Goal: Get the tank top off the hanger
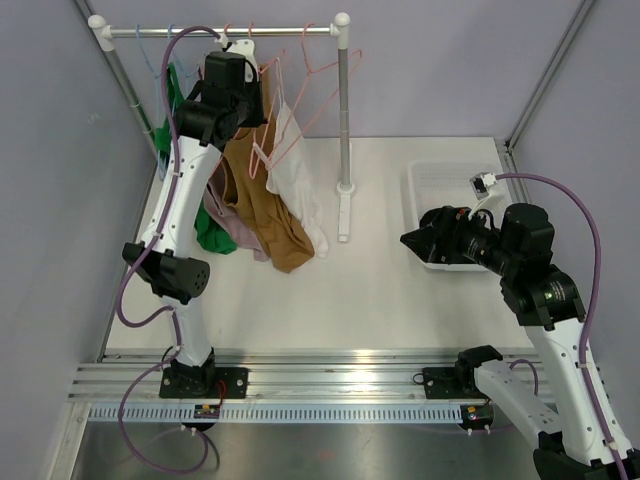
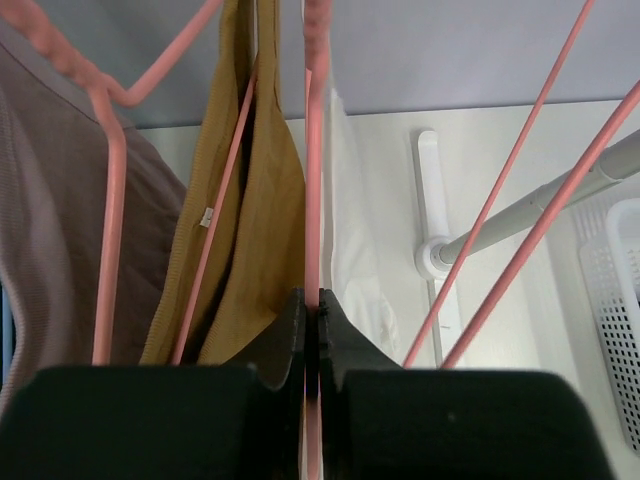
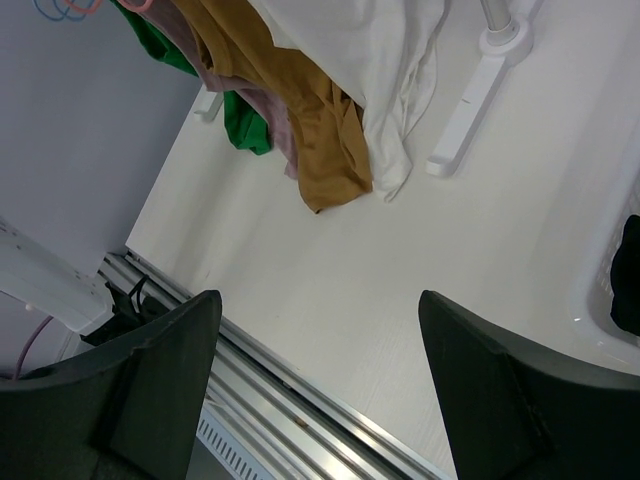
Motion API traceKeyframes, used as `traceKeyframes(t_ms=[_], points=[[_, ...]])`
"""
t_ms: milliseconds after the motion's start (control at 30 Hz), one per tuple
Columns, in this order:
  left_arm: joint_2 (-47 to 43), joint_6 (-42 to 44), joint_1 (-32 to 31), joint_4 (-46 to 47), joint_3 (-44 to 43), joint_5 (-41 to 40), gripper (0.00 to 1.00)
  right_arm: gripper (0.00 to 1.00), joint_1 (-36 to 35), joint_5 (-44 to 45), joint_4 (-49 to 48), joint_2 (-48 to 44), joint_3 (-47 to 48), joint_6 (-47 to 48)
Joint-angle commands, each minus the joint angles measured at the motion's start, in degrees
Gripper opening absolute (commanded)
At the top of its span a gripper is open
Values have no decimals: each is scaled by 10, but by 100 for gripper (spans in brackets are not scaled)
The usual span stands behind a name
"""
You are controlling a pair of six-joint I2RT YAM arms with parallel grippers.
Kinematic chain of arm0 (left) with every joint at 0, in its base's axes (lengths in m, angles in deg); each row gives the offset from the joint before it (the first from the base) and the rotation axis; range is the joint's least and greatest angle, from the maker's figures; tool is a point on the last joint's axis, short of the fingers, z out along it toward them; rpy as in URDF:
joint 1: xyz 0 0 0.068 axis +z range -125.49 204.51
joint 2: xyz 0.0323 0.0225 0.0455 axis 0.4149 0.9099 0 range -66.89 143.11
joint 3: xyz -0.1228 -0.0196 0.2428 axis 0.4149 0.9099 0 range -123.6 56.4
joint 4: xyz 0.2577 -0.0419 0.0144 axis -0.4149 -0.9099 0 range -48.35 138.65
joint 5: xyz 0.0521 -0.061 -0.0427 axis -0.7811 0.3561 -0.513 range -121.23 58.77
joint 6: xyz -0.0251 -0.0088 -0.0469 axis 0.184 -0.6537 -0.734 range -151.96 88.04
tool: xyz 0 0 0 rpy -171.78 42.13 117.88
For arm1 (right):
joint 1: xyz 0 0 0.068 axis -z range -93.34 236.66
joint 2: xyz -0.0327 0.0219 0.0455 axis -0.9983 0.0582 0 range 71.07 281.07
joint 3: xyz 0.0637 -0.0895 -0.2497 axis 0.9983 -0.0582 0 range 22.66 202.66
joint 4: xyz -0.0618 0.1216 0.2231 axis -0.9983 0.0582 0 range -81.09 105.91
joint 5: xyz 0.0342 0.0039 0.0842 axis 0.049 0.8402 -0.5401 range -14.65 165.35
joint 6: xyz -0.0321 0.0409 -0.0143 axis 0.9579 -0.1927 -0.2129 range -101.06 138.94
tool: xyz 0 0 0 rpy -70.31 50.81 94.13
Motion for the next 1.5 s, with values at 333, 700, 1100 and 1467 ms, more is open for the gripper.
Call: traceKeyframes(t_ms=[333, 700, 1100, 1467], points=[[-115, -36, 2, 37, -30, 42, 0, 87, 1, -25, -14, -3, 18, -2], [-319, -80, -2, -3, 127, 90, 0, 88, 1, -30, 6, -1, 63, 19], [-657, -76, -17, -10, 525, 232, 0, 88, 0, -204, -120, 29, 39, -46], [-788, -103, -18, 54, 787, 434, 0, 79, -235, 37, -168, 189, 38, -13]])
